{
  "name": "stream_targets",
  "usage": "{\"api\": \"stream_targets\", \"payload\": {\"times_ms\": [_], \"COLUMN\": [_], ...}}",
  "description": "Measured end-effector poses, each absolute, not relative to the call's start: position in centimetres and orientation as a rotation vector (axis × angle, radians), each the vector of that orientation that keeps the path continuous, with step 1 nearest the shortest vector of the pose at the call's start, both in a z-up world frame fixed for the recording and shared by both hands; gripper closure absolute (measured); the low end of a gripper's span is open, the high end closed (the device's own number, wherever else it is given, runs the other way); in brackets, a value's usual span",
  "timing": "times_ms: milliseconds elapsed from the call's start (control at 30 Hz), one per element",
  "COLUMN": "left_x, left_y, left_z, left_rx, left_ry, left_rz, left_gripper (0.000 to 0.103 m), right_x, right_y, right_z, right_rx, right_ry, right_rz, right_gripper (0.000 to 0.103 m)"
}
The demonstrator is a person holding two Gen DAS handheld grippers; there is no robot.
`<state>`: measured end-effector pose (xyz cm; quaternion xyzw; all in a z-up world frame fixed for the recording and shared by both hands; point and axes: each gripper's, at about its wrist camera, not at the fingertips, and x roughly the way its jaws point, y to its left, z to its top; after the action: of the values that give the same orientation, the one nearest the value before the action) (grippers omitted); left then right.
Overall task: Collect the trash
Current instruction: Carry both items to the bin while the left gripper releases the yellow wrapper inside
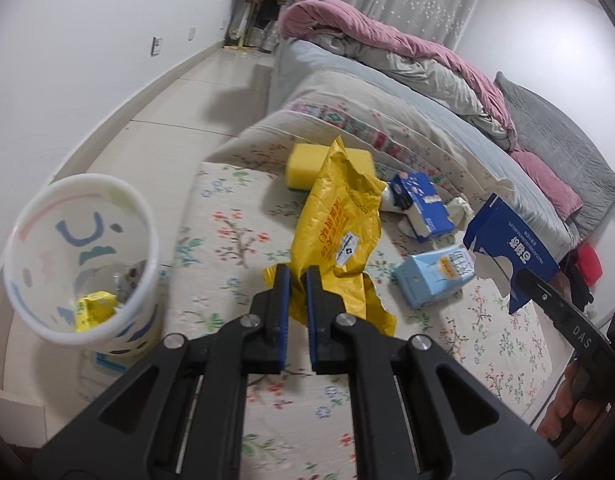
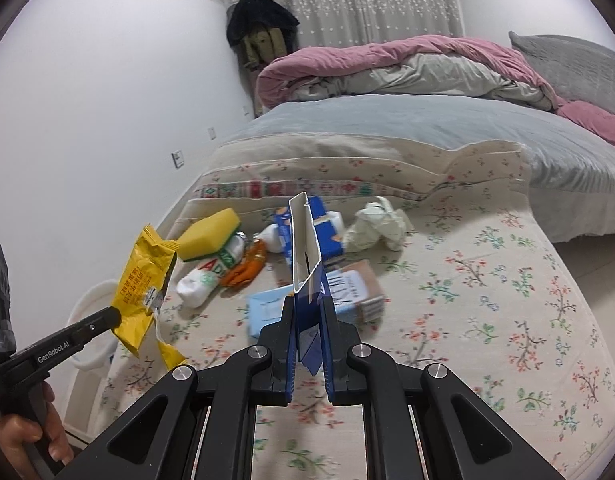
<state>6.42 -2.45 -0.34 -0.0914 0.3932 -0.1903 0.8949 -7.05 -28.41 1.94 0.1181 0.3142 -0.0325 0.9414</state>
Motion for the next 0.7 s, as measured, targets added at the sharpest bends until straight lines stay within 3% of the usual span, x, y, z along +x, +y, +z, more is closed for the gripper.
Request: {"api": "stream_targets", "payload": {"times_ms": [700], "left_x": [6.2], "left_y": [7.6], "left_z": [-1.1], "left_rx": [-0.242], "left_ry": [0.797], "left_rz": [-0.189], "left_gripper": [0.094], "right_x": [-4.0], "right_y": [-19.3], "right_z": [2.0], "right_rx": [0.165], "right_ry": [0.666], "right_rz": [0.108], "right_gripper": [0.092]}}
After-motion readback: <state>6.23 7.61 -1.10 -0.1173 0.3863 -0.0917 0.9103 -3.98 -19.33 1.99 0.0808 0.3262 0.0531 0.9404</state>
